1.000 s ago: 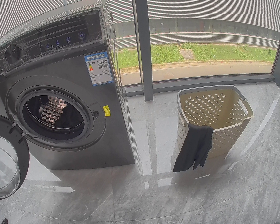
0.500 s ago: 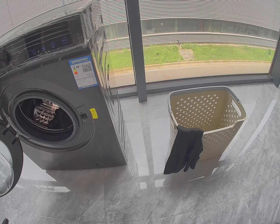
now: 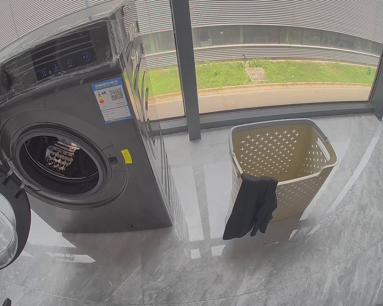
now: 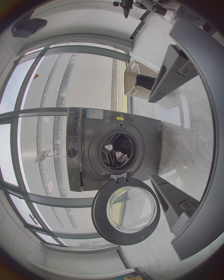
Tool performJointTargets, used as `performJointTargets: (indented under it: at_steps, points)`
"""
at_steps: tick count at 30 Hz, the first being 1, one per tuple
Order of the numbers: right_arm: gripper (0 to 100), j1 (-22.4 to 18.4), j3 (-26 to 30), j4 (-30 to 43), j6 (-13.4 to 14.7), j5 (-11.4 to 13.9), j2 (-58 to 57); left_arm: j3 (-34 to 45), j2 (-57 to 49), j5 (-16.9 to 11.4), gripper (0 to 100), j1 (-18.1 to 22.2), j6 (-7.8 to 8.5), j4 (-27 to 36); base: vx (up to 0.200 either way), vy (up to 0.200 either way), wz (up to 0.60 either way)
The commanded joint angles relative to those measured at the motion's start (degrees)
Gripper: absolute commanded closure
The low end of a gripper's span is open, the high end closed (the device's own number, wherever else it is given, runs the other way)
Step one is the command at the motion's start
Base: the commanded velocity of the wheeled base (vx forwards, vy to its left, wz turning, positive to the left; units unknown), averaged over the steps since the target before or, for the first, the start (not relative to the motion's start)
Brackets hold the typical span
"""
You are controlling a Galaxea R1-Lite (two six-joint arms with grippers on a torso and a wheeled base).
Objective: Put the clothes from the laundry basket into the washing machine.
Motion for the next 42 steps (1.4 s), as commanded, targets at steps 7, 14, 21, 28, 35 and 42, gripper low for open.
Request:
performJointTargets:
  at_steps: [7,14,21,28,35,42]
  points:
    - [0,0.0,0.8,0.0,0.0,0.0,-0.8,0.9,-0.9,0.0,0,0.0,0.02,0.0,0.0,-0.143,0.0]
    - [0,0.0,0.8,0.0,0.0,0.0,-0.8,0.9,-0.9,0.1,0,0.0,0.02,0.0,0.0,0.0,0.0]
    - [0,0.0,0.8,0.0,0.0,0.0,-0.8,0.9,-0.9,0.2,0,0.1,0.02,-0.1,0.0,-0.114,0.0]
    - [0,0.0,0.8,0.0,0.0,0.0,-0.8,0.9,-0.9,0.1,0,0.1,0.02,-0.1,0.0,-0.143,0.0]
    - [0,0.0,0.8,0.0,0.0,0.0,-0.8,0.9,-0.9,0.0,0,0.0,0.2,-0.1,0.0,0.0,0.0]
    - [0,0.0,0.8,0.0,0.0,0.0,-0.8,0.9,-0.9,-0.2,0,0.0,0.46,0.0,0.114,0.0,0.0]
